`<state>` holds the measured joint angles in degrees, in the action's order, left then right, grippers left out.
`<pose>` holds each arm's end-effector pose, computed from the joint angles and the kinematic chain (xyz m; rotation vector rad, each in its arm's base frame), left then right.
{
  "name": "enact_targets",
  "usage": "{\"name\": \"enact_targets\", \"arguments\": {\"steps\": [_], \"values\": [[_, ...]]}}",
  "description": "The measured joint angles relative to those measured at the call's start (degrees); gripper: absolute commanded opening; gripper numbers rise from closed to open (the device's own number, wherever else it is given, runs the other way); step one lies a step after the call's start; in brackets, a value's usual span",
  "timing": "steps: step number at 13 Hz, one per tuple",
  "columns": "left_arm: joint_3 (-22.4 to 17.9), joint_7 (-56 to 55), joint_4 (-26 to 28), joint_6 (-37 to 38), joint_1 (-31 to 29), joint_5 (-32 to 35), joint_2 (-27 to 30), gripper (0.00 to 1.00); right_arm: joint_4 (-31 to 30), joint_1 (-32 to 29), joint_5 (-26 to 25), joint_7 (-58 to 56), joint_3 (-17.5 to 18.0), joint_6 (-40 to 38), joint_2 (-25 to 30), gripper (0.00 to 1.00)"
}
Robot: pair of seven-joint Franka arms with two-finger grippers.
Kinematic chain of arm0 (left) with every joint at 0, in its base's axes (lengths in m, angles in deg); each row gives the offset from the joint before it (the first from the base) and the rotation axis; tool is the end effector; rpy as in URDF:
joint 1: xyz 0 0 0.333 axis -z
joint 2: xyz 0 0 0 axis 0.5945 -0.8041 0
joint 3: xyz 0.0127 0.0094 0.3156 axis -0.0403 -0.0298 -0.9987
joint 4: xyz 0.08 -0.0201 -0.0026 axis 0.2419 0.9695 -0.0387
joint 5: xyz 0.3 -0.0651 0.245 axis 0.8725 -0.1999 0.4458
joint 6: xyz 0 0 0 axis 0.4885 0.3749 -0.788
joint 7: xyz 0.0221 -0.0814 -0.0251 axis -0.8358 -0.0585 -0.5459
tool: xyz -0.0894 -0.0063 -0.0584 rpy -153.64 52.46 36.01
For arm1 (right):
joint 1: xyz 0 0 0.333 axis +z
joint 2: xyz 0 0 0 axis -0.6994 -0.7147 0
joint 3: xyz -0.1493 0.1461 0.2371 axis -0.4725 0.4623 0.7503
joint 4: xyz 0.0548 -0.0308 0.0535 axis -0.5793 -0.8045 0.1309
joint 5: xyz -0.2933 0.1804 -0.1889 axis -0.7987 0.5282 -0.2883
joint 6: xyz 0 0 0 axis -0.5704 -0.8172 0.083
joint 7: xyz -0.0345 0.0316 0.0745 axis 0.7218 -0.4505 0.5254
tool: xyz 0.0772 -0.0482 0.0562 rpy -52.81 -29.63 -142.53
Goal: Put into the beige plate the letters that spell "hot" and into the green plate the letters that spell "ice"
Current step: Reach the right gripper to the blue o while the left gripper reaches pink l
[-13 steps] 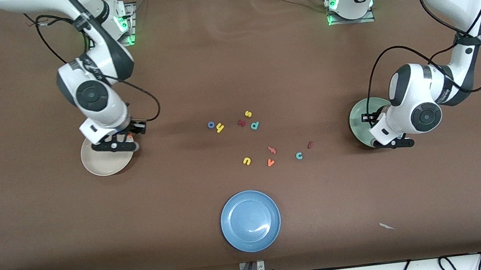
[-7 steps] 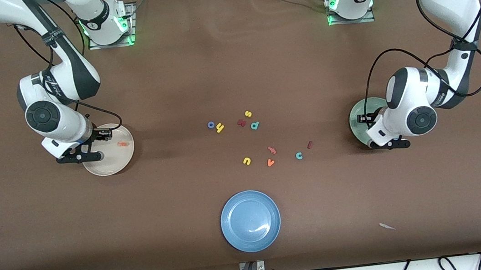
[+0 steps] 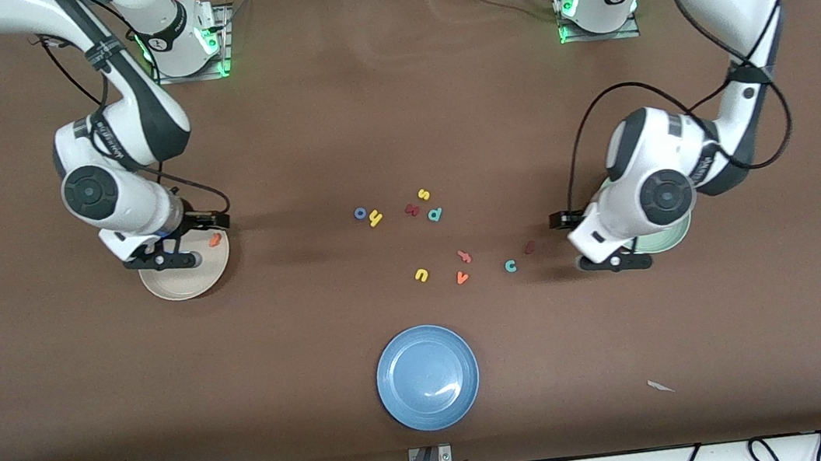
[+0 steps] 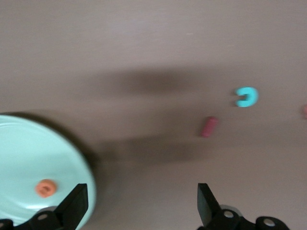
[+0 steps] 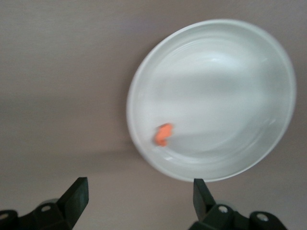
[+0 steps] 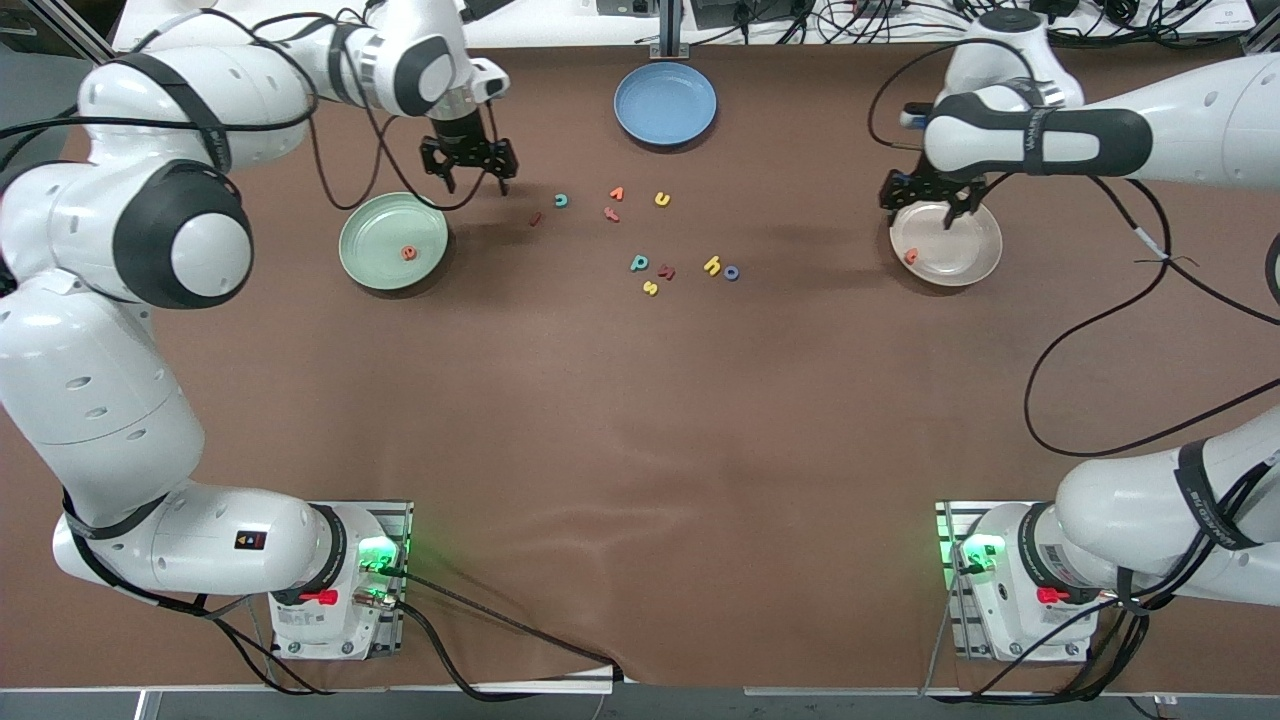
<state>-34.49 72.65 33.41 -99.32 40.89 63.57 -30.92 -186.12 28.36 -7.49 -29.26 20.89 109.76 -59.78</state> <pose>0.6235 -0.2078 0.2607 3.0964 -0.1293 -0.3579 0.5389 0.1468 0.2758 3.0795 -0.2216 -0.2750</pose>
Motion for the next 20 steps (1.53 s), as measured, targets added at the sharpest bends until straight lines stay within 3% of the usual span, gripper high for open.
{"name": "enact_targets", "arguments": {"steps": [2, 5, 8, 10, 13, 15, 17, 19, 20], "values": [[-0.1, -1.0, -0.5, -3.7, 1.6, 0.0, -2.4, 1.00, 1.1, 2.6, 0.0, 10.4, 3.2, 0.6, -1.0, 0.96], [-0.1, -1.7, -0.8, -7.5, 3.8, 0.0, -5.8, 1.00, 4.2, 9.9, -0.7, 23.4, 3.7, 0.8, -2.9, 0.96], [-0.1, -1.7, -0.9, -7.5, 4.0, 0.0, -6.2, 0.99, 6.1, 14.6, -8.8, 40.3, 3.7, 3.1, -6.6, 0.96], [-0.2, -1.7, -0.9, -8.0, 4.5, 0.1, -7.3, 0.84, 7.7, 17.6, -14.6, 50.9, 3.6, 4.0, -10.0, 0.96], [-0.6, -1.6, -1.0, -9.1, 4.6, 0.2, -8.7, 0.55, 10.4, 21.6, -16.9, 58.4, 3.5, 4.2, -13.6, 0.96], [-0.6, -1.6, -1.2, -9.1, 4.6, 0.2, -9.2, 0.55, 11.4, 23.5, -18.8, 62.6, 3.5, 4.6, -15.0, 0.95], [-0.6, -1.7, -1.5, -9.9, 4.6, 0.2, -10.0, 0.47, 11.6, 24.8, -22.8, 67.6, 3.3, 5.9, -16.9, 0.94], [-0.6, -1.7, -1.8, -10.1, 4.7, 0.2, -10.0, 0.45, 11.7, 25.8, -27.1, 72.8, 2.8, 6.9, -19.5, 0.94], [-0.6, -1.8, -1.9, -10.2, 4.7, 0.2, -10.1, 0.39, 11.7, 26.0, -28.8, 74.7, 2.7, 7.2, -20.7, 0.94]]}}
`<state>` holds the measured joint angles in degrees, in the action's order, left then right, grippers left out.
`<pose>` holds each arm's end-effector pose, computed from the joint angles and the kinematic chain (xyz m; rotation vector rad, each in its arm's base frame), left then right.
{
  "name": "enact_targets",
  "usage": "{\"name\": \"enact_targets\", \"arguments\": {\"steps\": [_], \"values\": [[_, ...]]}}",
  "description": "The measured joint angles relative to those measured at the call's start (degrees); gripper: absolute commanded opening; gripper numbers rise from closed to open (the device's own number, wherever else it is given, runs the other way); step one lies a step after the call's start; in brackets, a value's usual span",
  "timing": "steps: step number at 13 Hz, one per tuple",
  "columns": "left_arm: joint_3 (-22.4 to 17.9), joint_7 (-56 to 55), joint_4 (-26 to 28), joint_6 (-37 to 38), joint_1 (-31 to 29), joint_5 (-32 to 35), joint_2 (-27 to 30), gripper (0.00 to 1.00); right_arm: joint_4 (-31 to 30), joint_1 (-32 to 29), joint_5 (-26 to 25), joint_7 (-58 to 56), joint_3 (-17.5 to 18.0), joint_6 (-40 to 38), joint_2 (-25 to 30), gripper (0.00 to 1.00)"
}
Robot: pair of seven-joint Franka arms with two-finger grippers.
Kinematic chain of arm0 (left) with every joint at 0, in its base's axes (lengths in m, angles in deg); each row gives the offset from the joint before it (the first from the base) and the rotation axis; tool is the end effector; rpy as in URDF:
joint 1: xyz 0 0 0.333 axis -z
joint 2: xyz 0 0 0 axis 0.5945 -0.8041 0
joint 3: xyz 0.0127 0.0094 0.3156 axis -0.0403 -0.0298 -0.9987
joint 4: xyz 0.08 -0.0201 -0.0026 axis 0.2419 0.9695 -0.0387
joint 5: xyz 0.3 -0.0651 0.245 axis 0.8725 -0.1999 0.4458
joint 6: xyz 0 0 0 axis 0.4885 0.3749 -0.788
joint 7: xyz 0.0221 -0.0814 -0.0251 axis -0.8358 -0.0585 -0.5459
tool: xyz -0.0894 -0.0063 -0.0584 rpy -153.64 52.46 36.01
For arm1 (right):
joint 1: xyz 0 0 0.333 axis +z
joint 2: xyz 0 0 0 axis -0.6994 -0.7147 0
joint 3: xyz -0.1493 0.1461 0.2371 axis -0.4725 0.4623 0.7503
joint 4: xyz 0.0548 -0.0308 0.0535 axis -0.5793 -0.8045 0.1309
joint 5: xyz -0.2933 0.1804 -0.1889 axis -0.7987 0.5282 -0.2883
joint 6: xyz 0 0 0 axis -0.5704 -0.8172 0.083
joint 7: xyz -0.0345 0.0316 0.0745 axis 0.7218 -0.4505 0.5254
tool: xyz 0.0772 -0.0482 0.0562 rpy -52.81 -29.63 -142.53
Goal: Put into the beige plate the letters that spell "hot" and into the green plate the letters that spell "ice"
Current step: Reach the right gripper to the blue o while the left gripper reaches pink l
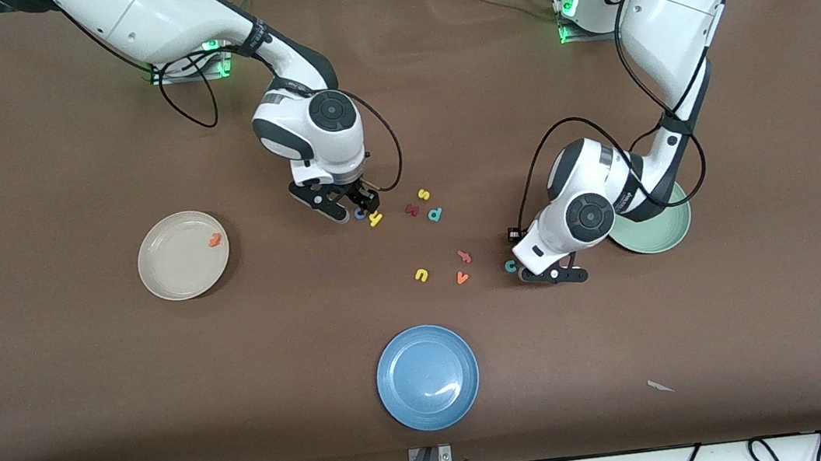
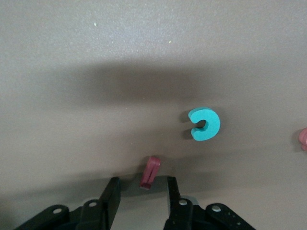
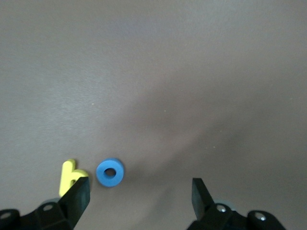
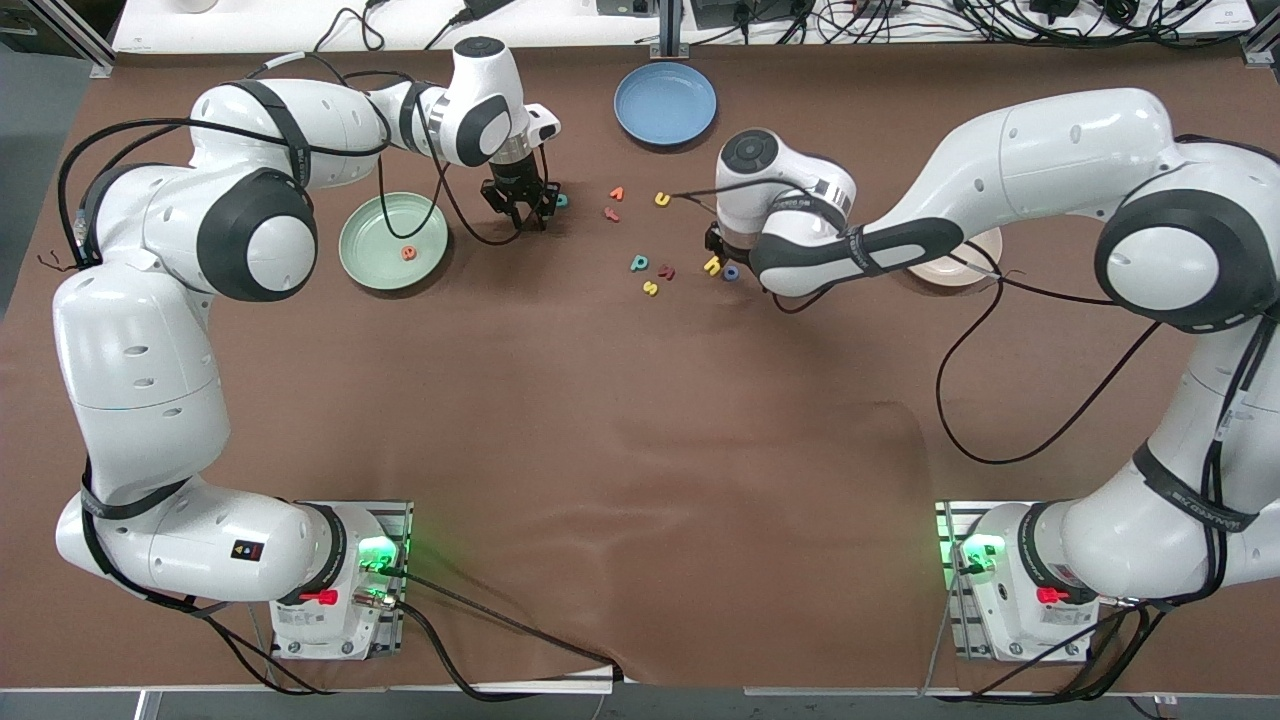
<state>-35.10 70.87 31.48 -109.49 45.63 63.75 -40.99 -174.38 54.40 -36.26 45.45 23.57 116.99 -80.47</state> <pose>0.6173 -0.2589 0.1713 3.0611 -0.1669 -0.3189 0.4563 0.4180 0.1867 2.8806 -0.9722 0.1179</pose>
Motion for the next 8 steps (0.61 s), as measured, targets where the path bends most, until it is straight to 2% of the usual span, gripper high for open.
{"name": "enact_targets", "arguments": {"steps": [3, 8], "values": [[0.0, -1.3, -0.1, -0.1, 0.1, 0.0, 0.0, 0.21, 0.3, 0.1, -1.1, 1.3, -0.1, 0.2, -1.2, 0.93], [0.0, -1.7, -0.2, -0.1, 0.1, 0.0, -0.1, 0.00, 0.3, 0.8, -1.1, 2.1, -1.2, 2.4, -1.7, 0.93]]}}
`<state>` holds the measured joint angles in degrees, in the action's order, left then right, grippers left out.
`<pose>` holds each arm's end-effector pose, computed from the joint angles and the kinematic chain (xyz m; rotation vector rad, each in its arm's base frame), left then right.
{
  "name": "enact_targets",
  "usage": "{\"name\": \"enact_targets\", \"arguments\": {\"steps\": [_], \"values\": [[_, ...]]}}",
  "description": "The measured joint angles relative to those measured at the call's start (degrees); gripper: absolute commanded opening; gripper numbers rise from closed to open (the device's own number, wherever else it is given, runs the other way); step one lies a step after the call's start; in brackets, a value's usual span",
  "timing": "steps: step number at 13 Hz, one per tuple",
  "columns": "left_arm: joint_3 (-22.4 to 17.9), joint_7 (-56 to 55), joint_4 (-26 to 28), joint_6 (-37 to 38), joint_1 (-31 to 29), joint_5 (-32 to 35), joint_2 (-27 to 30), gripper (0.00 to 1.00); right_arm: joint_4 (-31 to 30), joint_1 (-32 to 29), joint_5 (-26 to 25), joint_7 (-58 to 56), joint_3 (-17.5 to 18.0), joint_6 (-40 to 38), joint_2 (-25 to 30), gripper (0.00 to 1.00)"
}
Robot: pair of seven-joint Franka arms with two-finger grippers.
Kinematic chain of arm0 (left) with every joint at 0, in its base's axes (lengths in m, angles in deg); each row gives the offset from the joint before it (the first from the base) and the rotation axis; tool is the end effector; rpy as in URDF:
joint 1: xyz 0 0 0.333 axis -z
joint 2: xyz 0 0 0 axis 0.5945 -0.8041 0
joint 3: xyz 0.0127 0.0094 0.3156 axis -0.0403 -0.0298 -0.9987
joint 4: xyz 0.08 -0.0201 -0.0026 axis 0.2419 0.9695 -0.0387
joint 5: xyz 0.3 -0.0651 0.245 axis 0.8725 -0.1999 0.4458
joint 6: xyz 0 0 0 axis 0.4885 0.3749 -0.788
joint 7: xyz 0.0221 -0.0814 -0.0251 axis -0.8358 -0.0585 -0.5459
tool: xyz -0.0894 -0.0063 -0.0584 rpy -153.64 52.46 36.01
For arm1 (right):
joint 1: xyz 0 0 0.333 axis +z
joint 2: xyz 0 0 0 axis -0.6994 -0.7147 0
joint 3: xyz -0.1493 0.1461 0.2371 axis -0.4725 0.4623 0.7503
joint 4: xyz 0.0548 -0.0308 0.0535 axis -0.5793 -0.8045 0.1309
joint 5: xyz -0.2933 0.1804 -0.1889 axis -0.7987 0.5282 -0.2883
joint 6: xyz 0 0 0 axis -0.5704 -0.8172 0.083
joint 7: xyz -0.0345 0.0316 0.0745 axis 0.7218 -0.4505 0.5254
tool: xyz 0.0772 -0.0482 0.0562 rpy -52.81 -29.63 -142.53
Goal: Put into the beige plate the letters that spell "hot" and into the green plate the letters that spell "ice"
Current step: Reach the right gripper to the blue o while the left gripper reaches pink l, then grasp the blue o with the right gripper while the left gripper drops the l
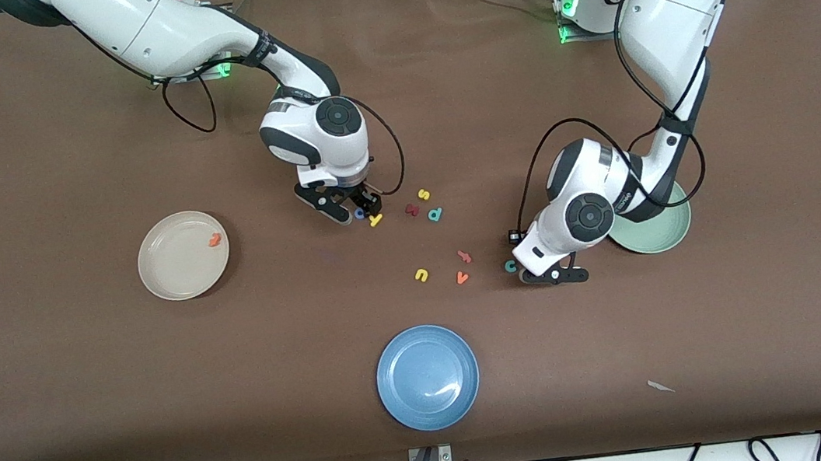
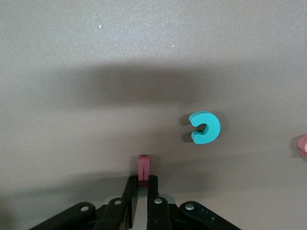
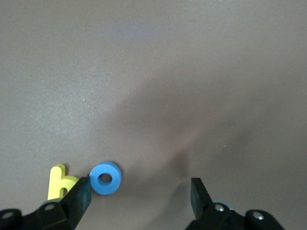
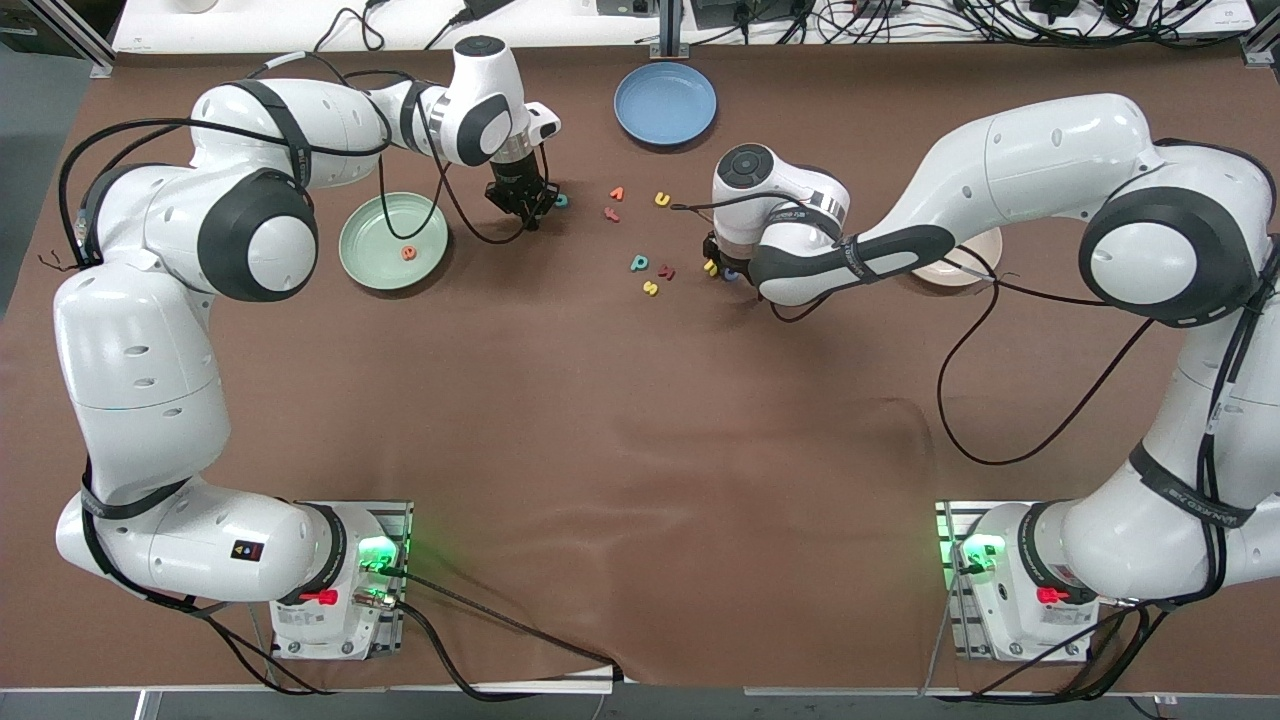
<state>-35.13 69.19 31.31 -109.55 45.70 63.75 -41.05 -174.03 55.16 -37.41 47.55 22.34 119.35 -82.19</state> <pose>0.6181 -0.2595 0.1718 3.0657 -0.1226 -0.3162 0.4576 0.4187 0.1718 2.8866 -1.0136 0.1199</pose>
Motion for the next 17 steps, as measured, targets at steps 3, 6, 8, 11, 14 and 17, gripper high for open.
{"name": "enact_targets", "arguments": {"steps": [3, 6, 8, 11, 14, 17], "values": [[0.0, 0.0, 0.0, 0.0, 0.0, 0.0, 0.0, 0.00, 0.0, 0.7, -0.5, 0.3, -1.3, 0.8, -0.3, 0.92], [0.0, 0.0, -0.3, -0.1, -0.1, 0.0, 0.0, 0.00, 0.1, 1.1, -0.7, 0.5, -1.5, 1.1, -0.3, 0.78], [-0.2, 0.0, -1.4, 0.6, -0.9, 0.0, 0.5, 0.00, 0.3, 1.2, -0.9, 0.5, -1.6, 1.3, -0.3, 0.62], [-0.3, 4.2, -2.6, 9.4, -3.8, 0.0, 4.1, 0.00, 0.6, 1.3, -1.0, 0.5, -1.6, 1.4, -0.2, 0.54], [-0.4, 15.8, -2.5, 20.6, -9.9, 0.0, 8.5, 0.00, 0.6, 1.4, -1.0, 0.5, -1.6, 1.2, -0.1, 0.41], [-0.6, 26.3, -1.1, 23.8, -16.6, 0.4, 9.4, 0.00, 0.7, 1.4, -1.1, 0.5, -1.6, 1.2, 0.0, 0.18]]}}
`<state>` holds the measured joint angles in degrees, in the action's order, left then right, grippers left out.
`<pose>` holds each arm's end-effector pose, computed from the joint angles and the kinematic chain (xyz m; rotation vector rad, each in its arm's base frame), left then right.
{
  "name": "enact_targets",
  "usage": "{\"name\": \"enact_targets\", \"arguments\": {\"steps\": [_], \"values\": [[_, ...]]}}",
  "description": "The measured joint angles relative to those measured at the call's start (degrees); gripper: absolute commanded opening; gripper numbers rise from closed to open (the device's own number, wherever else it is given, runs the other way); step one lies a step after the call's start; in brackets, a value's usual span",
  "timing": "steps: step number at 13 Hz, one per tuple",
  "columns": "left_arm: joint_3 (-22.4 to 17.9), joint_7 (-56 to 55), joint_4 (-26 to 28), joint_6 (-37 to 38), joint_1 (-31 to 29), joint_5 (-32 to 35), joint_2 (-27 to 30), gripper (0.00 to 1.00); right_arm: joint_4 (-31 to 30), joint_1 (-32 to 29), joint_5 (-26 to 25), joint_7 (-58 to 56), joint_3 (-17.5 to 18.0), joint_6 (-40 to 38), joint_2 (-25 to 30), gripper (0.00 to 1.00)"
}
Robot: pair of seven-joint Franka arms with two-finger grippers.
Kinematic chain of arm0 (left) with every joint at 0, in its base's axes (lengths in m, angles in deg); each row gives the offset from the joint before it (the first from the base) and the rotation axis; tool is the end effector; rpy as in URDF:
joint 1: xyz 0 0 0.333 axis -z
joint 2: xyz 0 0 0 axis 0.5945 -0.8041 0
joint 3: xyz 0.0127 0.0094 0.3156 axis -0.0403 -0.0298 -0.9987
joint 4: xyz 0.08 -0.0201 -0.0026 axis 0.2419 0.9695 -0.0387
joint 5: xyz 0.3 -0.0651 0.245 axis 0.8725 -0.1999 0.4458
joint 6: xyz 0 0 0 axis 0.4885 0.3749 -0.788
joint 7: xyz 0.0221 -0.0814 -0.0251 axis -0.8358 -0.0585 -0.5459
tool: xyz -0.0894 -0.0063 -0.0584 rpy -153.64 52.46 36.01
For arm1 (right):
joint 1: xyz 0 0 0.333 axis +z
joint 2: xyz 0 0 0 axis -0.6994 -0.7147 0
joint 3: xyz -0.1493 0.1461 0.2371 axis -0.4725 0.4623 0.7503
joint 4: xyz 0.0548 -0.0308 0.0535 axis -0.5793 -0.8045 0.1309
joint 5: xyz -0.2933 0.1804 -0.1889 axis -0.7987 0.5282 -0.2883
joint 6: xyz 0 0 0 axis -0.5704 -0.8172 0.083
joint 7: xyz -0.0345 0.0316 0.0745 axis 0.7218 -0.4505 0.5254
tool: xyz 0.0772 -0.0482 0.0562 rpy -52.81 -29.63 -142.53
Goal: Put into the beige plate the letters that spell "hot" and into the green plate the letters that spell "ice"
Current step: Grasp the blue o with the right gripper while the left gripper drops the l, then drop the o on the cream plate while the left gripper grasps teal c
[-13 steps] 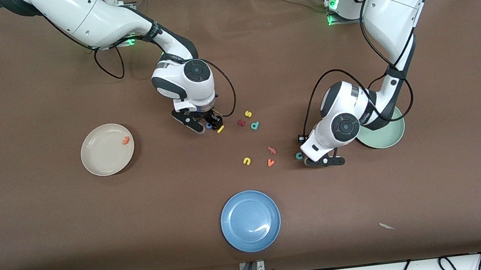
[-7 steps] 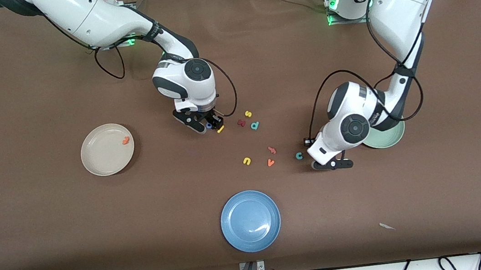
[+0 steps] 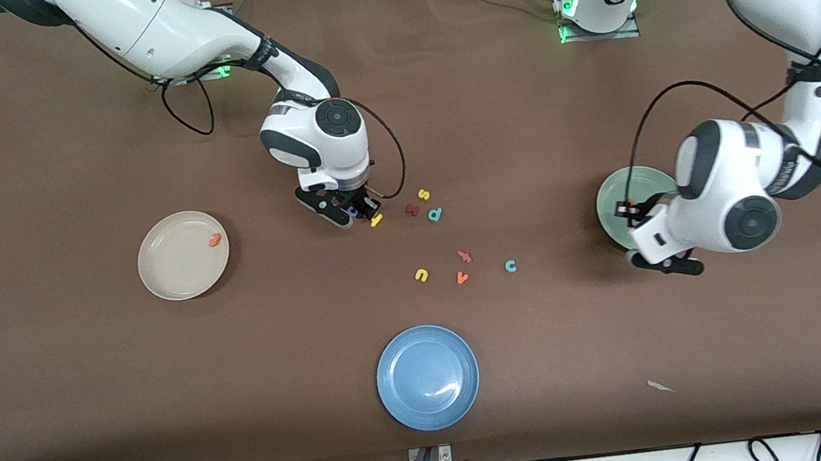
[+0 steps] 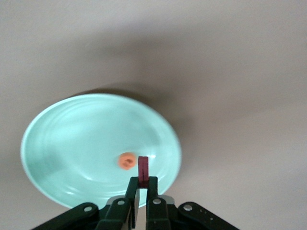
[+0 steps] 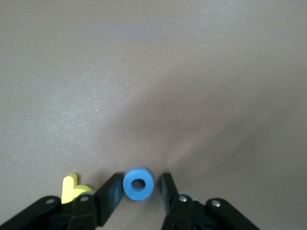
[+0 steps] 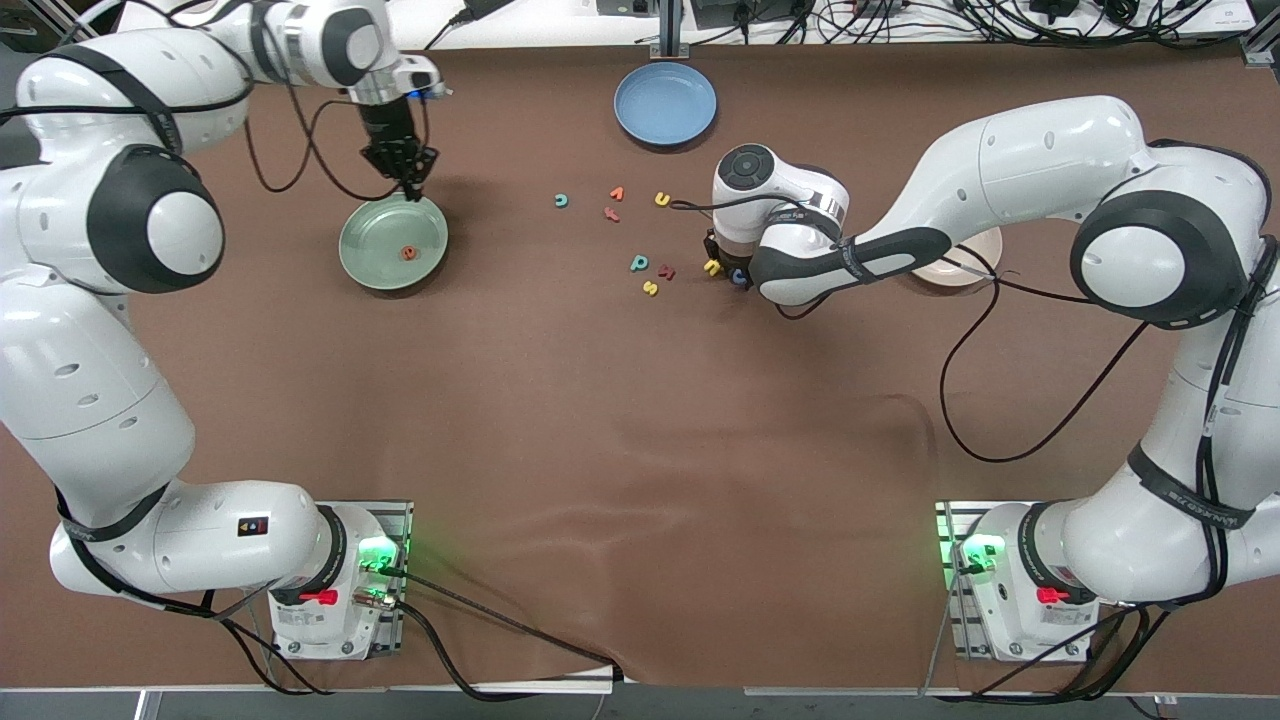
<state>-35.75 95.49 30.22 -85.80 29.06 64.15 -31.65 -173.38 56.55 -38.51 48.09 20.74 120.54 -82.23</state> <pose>0.6395 -0.0571 0.2612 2.9829 -0.3959 -0.6226 0.4620 0.4208 0.1712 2.8993 -1.0108 0.1640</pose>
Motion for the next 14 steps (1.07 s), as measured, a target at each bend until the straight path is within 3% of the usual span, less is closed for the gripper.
{"name": "enact_targets", "arguments": {"steps": [1, 5, 6, 7, 8, 11, 14], "values": [[0.0, 2.6, 0.9, 0.0, -1.8, 1.3, -0.1, 0.00, 0.0, 0.0, 0.0, 0.0, 0.0, -0.1, 0.1, 0.13], [0.0, 5.3, 2.2, -0.3, -4.3, 7.1, -2.9, 0.04, 0.1, 0.1, -0.1, -0.1, 0.1, -0.1, 0.3, 0.10], [0.0, 5.3, 2.3, -0.4, -4.3, 7.8, -3.9, 0.18, 0.2, 0.1, -0.1, -0.4, -0.1, -0.1, 0.3, 0.10], [0.0, 5.3, 2.3, -0.4, -4.3, 8.1, -4.6, 0.70, 0.3, 0.1, -0.1, -1.4, -0.5, -0.1, 0.5, 0.10], [0.0, 5.3, 2.3, -0.5, -4.4, 8.1, -4.9, 1.00, 0.3, 0.0, -0.1, -2.9, -1.1, -0.2, 0.8, 0.10], [0.3, 5.2, 2.0, -0.5, -4.4, 8.1, -4.9, 1.00, 0.2, -0.9, 2.9, -9.9, -1.9, -1.7, 3.0, 0.10], [3.4, -3.0, -0.1, -0.7, -3.9, 3.9, -3.8, 1.00, -0.2, -4.6, 11.2, -23.2, -2.2, -5.6, 7.7, 0.10]]}}
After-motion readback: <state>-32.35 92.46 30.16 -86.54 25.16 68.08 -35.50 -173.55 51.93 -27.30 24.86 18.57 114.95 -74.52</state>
